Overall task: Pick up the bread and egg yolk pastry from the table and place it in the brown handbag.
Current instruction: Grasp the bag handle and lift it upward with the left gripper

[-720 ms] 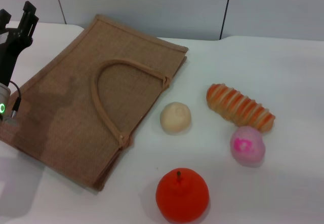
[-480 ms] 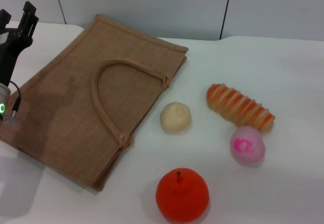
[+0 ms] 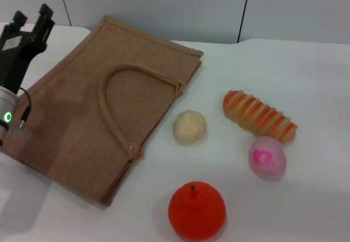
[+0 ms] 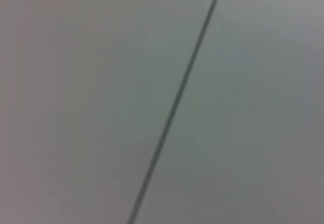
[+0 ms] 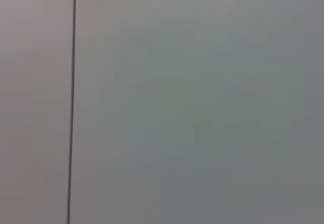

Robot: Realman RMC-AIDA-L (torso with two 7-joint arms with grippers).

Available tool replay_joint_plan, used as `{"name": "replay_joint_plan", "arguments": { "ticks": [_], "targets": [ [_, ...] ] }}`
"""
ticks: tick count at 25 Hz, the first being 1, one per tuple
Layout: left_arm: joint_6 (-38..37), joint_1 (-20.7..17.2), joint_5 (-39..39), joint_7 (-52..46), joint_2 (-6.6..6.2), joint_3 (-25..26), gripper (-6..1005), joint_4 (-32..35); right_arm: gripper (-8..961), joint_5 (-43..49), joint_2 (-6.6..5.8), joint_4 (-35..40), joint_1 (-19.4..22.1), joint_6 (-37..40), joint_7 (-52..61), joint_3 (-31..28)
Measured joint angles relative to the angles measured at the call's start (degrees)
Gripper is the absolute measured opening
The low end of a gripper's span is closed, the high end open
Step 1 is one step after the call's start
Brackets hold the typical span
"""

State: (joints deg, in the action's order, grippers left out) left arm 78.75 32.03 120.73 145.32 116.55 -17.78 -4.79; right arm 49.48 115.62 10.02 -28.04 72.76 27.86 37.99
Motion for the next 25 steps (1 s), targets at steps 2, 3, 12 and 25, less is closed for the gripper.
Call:
{"name": "replay_joint_plan", "arguments": {
  "ticks": [2, 3, 12, 25],
  "targets": [
    [-0.09, 0.05, -2.24, -3.58, -0.19, -0.26, 734, 0.97, 741, 0.0, -0.01, 0.0, 0.0, -0.01, 0.0, 0.08],
    [-0.38, 0.05, -4.11, -7.03, -0.34, -0.29, 734, 2.15, 741, 0.0, -0.01, 0.0, 0.0, -0.01, 0.0, 0.12],
    [-8.21, -0.41, -30.08, -47.49, -0.49, -0.33, 729, 24.23, 740, 0.06, -0.14, 0.0, 0.04, -0.07, -0.04, 0.4],
    [-8.94, 10.95, -82.02, -86.97, -4.26, -0.33, 718, 41.27, 741, 0.09, -0.2, 0.0, -0.02, -0.08, -0.01, 0.42]
  ]
}}
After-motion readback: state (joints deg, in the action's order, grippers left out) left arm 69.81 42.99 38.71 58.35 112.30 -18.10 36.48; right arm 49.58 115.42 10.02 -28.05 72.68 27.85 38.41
